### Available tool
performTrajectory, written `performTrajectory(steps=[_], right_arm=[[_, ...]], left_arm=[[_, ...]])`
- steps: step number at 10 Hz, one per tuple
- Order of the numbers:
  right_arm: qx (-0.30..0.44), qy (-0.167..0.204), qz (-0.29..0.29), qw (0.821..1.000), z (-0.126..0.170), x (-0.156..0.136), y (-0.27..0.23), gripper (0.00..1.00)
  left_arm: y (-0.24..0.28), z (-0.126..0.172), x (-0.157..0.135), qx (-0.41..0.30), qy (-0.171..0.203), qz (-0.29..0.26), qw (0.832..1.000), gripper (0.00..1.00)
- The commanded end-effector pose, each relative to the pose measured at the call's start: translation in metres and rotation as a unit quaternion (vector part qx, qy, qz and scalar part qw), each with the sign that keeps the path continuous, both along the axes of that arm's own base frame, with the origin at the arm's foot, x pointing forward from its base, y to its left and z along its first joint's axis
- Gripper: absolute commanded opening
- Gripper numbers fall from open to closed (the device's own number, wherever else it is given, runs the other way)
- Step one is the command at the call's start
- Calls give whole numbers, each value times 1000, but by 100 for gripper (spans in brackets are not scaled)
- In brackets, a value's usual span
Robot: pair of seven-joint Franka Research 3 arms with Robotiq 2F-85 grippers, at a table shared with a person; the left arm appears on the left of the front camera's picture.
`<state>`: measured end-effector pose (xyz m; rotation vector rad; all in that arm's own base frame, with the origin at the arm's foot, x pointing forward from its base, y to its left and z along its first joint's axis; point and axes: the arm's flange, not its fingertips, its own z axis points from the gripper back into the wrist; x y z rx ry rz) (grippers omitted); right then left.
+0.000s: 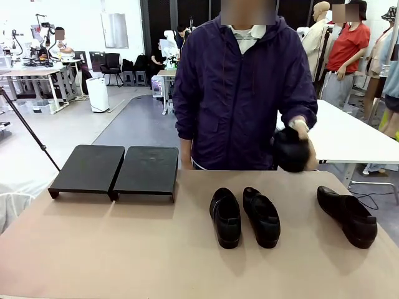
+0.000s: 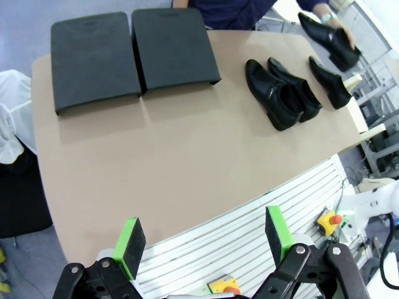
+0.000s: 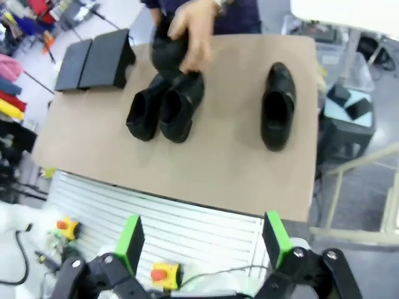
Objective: Organize the shoes by placing them on the stand.
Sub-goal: Pick up one Shoe and place it in the middle of the table.
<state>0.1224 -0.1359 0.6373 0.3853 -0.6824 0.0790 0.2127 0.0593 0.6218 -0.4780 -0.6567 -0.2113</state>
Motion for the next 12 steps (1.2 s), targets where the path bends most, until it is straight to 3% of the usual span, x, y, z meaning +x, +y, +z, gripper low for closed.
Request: performTrajectory(steps=[1, 4, 7, 11, 12], right_arm=[[-5, 8, -6, 1000, -15, -1, 7, 100], [-21, -2, 12, 1000, -14, 31, 29, 100], [-85, 36, 38, 995, -29, 112, 108, 100], [-163, 74, 74, 981, -83, 199, 229, 100], [-130, 45, 47, 989, -91, 214, 246, 100]], left_arm=[[2, 1, 0, -6, -1, -10, 1000, 100], [2, 1, 0, -6, -1, -10, 1000, 100], [2, 1, 0, -6, -1, -10, 1000, 100], [2, 1, 0, -6, -1, -10, 1000, 100], [2, 1, 0, -6, -1, -10, 1000, 100]])
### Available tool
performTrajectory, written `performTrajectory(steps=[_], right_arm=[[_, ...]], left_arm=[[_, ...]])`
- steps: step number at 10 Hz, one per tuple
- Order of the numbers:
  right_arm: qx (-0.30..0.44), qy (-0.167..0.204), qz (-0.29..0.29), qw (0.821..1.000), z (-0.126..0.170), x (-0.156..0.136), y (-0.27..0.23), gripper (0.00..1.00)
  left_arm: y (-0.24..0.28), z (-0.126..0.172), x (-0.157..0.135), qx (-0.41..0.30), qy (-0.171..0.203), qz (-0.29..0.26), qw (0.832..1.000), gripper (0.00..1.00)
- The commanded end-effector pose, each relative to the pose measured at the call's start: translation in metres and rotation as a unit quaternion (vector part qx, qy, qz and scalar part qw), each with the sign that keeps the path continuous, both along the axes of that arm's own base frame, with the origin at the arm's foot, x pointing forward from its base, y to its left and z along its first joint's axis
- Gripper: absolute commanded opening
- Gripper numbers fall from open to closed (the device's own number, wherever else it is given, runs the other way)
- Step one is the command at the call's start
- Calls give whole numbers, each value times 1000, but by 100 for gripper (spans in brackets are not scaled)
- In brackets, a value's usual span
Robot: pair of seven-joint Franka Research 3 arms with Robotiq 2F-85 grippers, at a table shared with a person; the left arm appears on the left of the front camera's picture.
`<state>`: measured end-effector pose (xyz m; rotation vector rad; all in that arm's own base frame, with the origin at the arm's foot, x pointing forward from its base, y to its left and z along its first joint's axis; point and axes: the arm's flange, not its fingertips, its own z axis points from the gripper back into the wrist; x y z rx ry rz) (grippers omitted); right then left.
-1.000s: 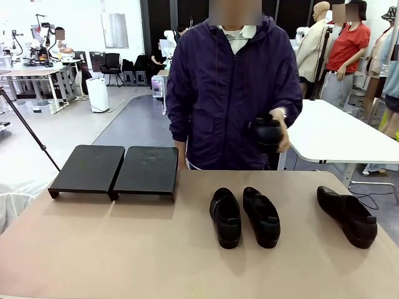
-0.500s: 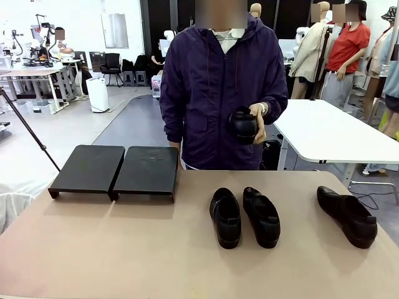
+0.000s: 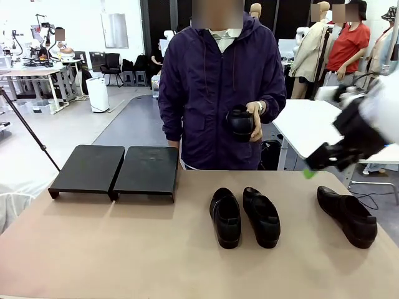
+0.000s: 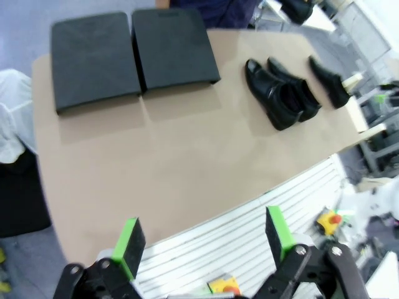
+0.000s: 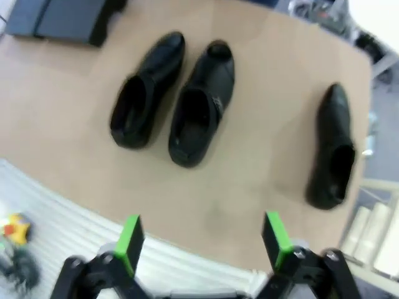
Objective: Organize the shoes by placing them on the stand.
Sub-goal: Pick up one Shoe and place it in the middle of the table.
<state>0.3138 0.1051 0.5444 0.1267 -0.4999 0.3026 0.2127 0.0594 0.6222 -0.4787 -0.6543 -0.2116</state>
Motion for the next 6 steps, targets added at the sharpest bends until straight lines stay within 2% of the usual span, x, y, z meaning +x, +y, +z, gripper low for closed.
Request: performTrajectory(steps=[1, 3, 4, 5, 6], right_arm=[[-1, 4, 3, 1000, 15, -19, -22, 100], [-1, 4, 3, 1000, 15, -19, -22, 100], [-2, 3, 1, 1000, 0, 1, -6, 100], [-33, 66, -60, 995, -8, 15, 2, 100], [-37, 76, -36, 996, -18, 42, 24, 100]], left_arm=[[1, 1, 0, -6, -2, -10, 1000, 100], [1, 1, 0, -6, -2, -10, 1000, 100], [1, 1, 0, -6, -2, -10, 1000, 100], [1, 1, 0, -6, -2, -10, 1000, 100], [1, 1, 0, -6, -2, -10, 1000, 100]])
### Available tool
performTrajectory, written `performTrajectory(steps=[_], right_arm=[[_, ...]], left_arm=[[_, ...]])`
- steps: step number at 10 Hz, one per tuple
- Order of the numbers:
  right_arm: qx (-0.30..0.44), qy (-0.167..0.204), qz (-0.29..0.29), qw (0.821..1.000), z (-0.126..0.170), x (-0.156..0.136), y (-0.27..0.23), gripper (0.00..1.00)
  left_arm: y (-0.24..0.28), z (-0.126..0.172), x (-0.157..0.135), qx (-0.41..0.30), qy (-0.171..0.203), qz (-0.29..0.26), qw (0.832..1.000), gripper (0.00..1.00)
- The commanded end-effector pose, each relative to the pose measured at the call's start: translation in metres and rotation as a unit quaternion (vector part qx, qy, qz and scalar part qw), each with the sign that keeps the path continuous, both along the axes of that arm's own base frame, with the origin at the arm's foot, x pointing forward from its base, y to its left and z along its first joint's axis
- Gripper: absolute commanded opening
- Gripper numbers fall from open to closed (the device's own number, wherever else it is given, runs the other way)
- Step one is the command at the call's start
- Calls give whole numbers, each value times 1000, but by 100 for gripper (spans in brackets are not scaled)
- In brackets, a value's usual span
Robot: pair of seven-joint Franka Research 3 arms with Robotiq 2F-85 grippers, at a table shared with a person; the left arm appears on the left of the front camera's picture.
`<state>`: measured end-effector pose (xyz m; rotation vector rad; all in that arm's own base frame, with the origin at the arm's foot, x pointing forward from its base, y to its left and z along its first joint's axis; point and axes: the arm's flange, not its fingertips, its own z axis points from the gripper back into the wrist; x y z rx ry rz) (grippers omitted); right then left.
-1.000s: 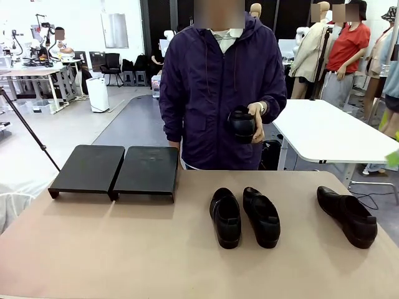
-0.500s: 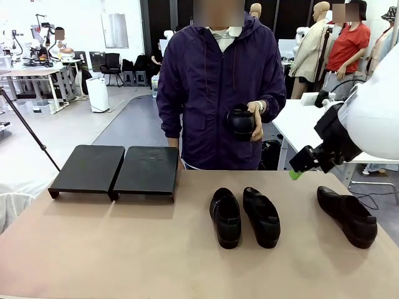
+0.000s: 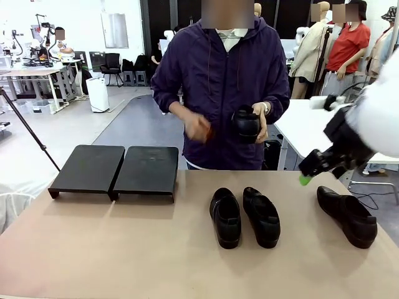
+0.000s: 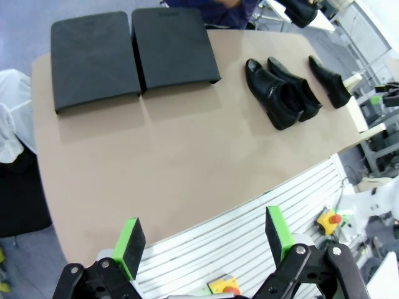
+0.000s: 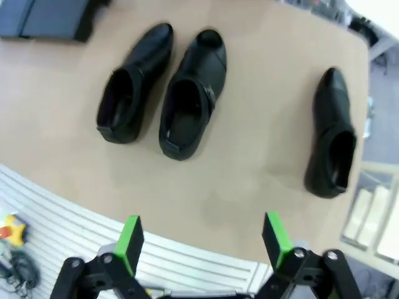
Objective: Organize the shoes by placing them on the stand.
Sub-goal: Pick up one Shoe and place it in the middle of the table.
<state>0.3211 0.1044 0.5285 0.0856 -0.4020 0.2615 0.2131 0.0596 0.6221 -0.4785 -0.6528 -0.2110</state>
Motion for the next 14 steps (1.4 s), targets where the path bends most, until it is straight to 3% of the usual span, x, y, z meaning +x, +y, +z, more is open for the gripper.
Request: performTrajectory(steps=[1, 3, 5, 8, 11, 14], right_arm=[[-13, 39, -18, 999, -5, 51, 36, 100], [25, 43, -31, 998, 12, 27, 3, 100], [52, 69, -63, 994, 23, -44, -50, 100], [97, 36, -99, 990, 18, -113, -95, 100], [115, 35, -94, 988, 6, -107, -99, 100], [89, 49, -59, 993, 2, -62, -79, 100]], left_arm=[[1, 1, 0, -6, -3, -10, 1000, 100], [1, 1, 0, -6, -3, -10, 1000, 100], [1, 1, 0, -6, -3, -10, 1000, 100], [1, 1, 0, -6, -3, -10, 1000, 100], [1, 1, 0, -6, -3, -10, 1000, 100], [1, 1, 0, -6, -3, -10, 1000, 100]])
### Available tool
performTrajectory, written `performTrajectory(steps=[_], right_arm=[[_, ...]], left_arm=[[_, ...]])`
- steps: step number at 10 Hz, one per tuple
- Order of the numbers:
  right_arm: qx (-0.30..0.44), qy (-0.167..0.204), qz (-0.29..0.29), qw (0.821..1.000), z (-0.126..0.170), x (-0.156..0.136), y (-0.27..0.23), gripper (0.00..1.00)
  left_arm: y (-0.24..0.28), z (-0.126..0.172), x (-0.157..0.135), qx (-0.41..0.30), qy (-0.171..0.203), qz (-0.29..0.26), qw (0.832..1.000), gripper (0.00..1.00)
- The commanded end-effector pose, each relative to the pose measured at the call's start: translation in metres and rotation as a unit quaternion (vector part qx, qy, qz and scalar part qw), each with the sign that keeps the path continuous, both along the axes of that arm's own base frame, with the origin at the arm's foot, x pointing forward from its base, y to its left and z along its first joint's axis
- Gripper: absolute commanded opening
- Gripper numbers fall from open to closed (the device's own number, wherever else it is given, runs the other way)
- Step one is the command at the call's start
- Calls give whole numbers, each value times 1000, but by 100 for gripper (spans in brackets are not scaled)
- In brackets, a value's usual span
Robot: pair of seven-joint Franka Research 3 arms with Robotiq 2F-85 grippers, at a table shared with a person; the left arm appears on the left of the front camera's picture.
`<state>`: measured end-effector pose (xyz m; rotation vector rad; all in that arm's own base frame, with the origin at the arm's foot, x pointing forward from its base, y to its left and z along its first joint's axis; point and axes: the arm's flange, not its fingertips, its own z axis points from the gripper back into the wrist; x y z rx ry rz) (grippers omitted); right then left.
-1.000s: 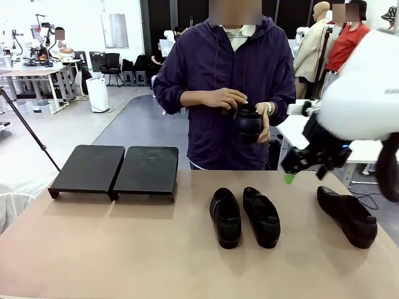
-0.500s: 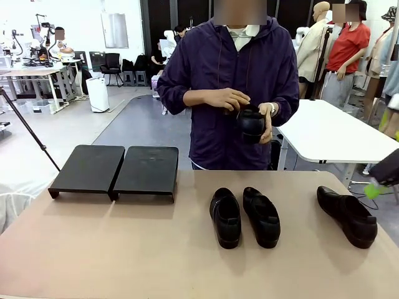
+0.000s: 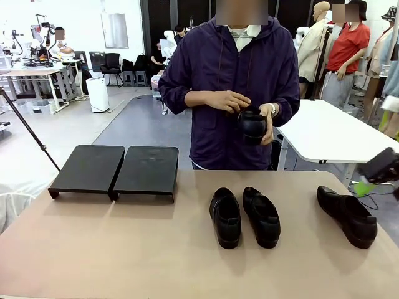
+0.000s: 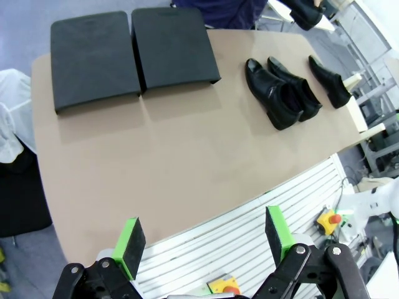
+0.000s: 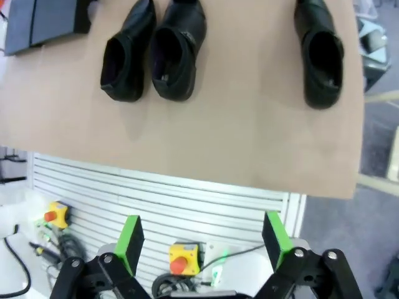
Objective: Organize the shoes by placing them on the stand.
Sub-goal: Pick up one Shoe and place it in the middle of the table.
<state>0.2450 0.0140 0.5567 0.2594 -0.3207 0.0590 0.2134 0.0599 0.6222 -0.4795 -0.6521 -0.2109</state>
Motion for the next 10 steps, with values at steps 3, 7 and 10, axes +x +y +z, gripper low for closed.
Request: performTrajectory(steps=[3, 7, 10], right_arm=[[-46, -14, 61, 997, -32, 74, 47, 100], [-45, 4, 63, 997, -31, 75, 43, 100], [-39, 19, 56, 998, -31, 48, 31, 100]], left_arm=[[1, 1, 0, -6, -3, -10, 1000, 100], [1, 1, 0, -6, -3, -10, 1000, 100], [1, 1, 0, -6, -3, -10, 1000, 100]])
